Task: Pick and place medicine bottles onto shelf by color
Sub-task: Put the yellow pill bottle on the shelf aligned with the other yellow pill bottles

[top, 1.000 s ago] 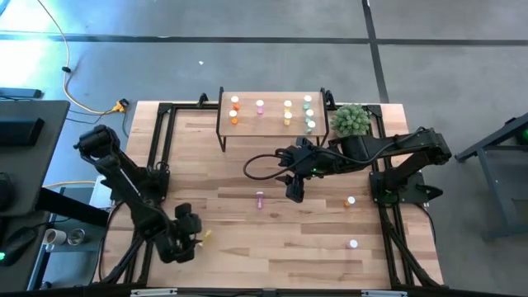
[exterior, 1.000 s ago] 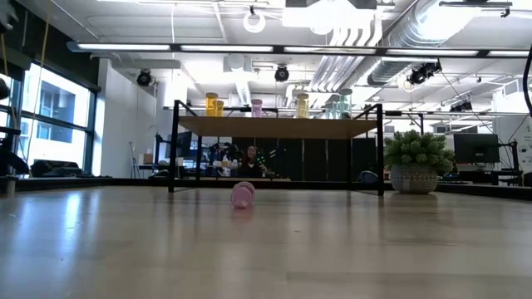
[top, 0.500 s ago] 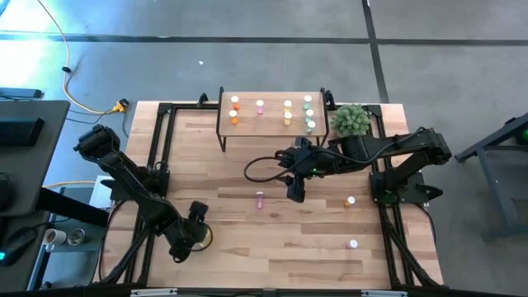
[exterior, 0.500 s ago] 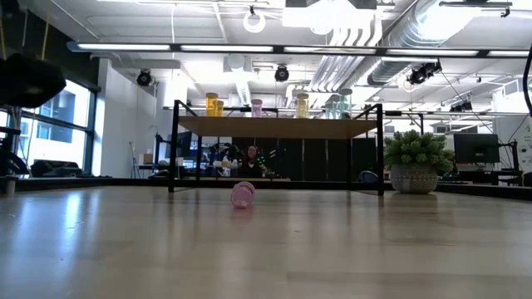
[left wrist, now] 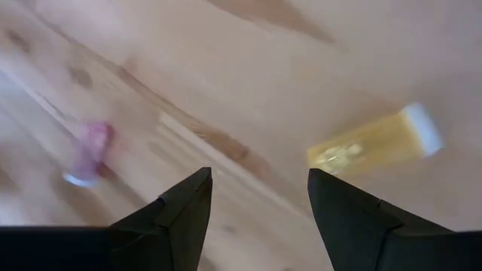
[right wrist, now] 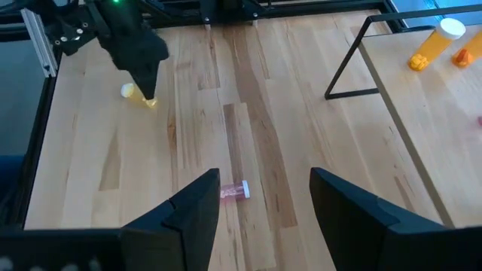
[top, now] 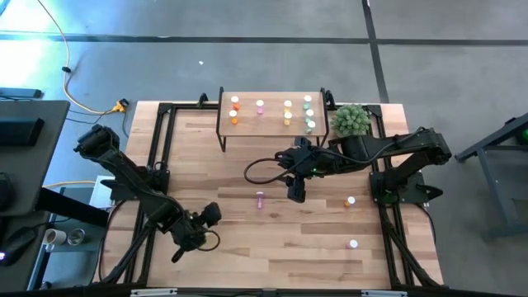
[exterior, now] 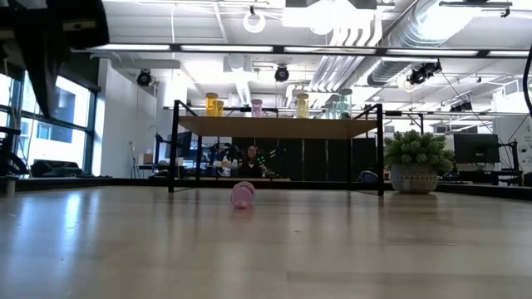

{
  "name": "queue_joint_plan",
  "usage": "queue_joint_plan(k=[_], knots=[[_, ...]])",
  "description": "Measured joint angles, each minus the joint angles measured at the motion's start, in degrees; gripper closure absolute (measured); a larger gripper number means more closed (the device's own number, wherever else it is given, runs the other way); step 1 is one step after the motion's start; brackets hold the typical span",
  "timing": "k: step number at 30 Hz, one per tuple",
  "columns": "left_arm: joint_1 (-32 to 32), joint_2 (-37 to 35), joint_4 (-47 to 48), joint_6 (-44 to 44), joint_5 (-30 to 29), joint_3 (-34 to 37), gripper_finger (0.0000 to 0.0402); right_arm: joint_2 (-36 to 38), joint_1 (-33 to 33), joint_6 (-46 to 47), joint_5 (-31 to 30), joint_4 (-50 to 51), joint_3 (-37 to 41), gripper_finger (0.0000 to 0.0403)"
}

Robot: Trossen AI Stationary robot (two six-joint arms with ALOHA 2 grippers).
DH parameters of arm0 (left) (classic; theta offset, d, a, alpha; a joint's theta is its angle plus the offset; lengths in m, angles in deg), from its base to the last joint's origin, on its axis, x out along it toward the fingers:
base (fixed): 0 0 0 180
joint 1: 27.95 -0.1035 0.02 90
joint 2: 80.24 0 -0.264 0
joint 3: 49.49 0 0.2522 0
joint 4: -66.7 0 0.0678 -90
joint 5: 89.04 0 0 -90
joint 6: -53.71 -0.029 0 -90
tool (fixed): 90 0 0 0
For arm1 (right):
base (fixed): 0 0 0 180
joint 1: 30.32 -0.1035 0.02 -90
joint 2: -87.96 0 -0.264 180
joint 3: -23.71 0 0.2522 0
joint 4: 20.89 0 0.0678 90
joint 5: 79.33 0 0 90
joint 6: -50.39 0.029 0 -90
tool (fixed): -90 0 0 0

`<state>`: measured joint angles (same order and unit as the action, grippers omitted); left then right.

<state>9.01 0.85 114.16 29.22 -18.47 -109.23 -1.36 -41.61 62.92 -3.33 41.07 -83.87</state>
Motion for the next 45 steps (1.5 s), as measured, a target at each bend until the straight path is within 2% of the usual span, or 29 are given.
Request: queue_joint_plan(k=[5, 18, 25, 33, 45], knots=[[-0.3, 0.1, 0.0, -11.9, -1.4, 0.0, 0.0193, 0.0, 0.0, 0.1, 0.0, 0.0, 0.0, 0.0205], [0.2, 0.3, 1.7, -15.1, 6.2, 0.0, 0.0193, 0.0, 0.0, 1.6, 0.0, 0.0, 0.0, 0.0205], [0.2, 4.6, 1.8, -19.9, 6.9, 0.1, 0.0193, 0.0, 0.0, 3.0, 0.0, 0.0, 0.0, 0.0205], [0.2, 8.9, 0.7, -21.9, 4.2, 0.1, 0.0193, 0.0, 0.0, 2.9, 0.0, 0.1, 0.0, 0.0205], [2.6, 9.5, -0.9, -28.5, 8.1, 0.1, 0.0193, 0.0, 0.0, 3.0, 0.0, 0.2, 0.0, 0.0205]])
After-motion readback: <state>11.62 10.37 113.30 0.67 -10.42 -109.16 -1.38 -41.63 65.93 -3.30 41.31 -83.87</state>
